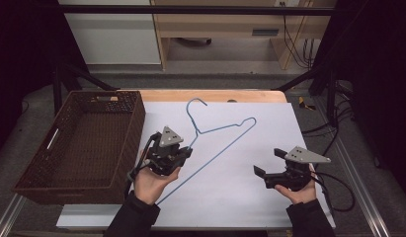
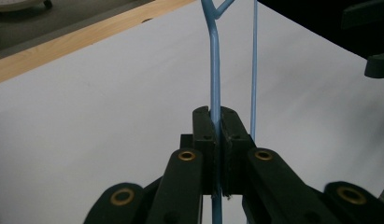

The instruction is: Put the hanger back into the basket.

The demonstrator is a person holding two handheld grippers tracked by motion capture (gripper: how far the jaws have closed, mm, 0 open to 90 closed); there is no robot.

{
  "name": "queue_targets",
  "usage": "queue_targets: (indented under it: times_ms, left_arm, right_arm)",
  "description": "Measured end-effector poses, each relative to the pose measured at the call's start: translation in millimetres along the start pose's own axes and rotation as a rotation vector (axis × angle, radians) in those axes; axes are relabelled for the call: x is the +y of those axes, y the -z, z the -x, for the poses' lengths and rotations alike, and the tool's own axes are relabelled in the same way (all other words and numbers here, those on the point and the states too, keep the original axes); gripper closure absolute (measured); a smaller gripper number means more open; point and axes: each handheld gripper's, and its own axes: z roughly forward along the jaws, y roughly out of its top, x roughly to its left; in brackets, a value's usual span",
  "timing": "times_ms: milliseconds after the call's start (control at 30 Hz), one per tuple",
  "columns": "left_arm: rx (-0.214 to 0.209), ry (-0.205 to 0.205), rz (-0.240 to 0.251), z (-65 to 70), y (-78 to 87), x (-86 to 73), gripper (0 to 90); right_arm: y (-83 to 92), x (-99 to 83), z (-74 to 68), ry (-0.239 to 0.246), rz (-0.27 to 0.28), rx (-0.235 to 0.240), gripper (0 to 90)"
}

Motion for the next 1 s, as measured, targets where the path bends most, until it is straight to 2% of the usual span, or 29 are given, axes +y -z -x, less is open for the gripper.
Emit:
queue_targets:
  times_ms: [133, 433, 533, 700, 1000]
  left_arm:
    - [0.018, -0.007, 0.002, -6.0, 5.7, 3.8, 87.3]
    - [0.064, -0.018, 0.017, -32.8, 36.8, 17.2, 87.3]
    - [0.080, -0.012, 0.026, -38.0, 43.4, 18.0, 87.3]
    - [0.101, 0.010, 0.047, -56.4, 61.5, 14.3, 87.3]
    - [0.130, 0.016, 0.066, -79.5, 83.4, 16.6, 87.3]
  right_arm:
    - [2.2, -4.2, 2.6, -0.013, -0.002, -0.013, 4.1]
    - [6.8, -13.9, 10.2, -0.031, -0.017, -0.028, 3.1]
    - [7.8, -15.2, 11.2, -0.040, -0.015, -0.034, 2.7]
    - [10.7, -17.8, 13.9, -0.045, -0.024, -0.048, 1.8]
    - [14.7, -18.4, 14.5, -0.050, -0.007, -0.061, 1.8]
